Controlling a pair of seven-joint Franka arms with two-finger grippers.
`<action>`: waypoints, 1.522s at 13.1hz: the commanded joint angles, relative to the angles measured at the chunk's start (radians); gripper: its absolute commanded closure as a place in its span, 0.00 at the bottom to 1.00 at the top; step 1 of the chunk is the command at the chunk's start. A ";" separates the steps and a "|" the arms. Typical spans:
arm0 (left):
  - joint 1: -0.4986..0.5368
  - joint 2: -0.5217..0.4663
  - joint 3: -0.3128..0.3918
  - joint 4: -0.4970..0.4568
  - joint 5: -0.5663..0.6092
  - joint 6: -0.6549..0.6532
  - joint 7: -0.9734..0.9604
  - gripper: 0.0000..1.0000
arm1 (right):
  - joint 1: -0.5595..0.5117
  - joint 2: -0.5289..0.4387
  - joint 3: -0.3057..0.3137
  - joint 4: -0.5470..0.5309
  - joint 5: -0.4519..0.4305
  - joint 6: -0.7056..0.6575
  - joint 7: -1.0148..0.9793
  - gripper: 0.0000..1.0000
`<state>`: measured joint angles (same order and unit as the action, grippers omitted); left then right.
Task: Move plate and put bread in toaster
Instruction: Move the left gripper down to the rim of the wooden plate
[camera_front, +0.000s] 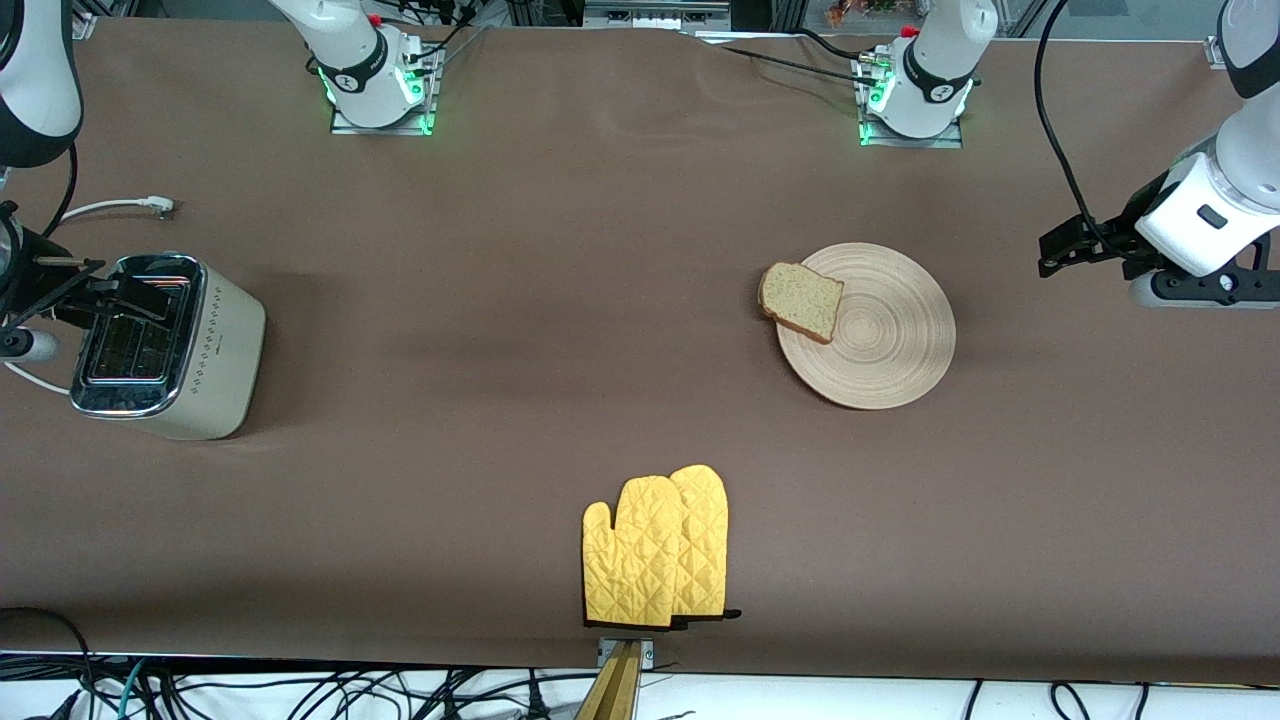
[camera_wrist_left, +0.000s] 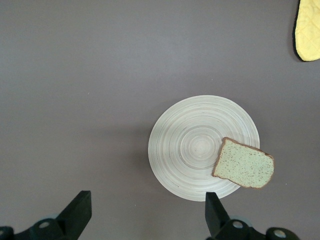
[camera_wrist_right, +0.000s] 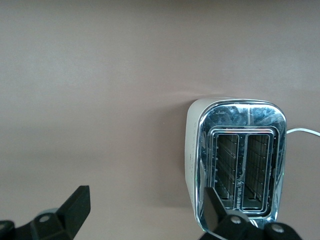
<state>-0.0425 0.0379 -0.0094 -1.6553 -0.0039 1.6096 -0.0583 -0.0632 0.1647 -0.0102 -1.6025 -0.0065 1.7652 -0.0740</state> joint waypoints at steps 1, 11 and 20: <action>-0.010 0.028 0.003 0.038 -0.033 -0.017 -0.002 0.00 | -0.007 0.012 0.007 0.026 -0.007 -0.006 0.005 0.00; 0.088 0.213 0.006 0.032 -0.148 -0.080 0.060 0.00 | -0.007 0.012 0.007 0.026 -0.006 -0.006 0.005 0.00; 0.403 0.525 0.005 0.000 -0.577 -0.053 0.640 0.00 | -0.007 0.016 0.007 0.026 -0.006 -0.006 0.005 0.00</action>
<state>0.3247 0.5091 0.0048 -1.6565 -0.4808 1.5569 0.4598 -0.0633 0.1676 -0.0102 -1.6014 -0.0065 1.7652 -0.0740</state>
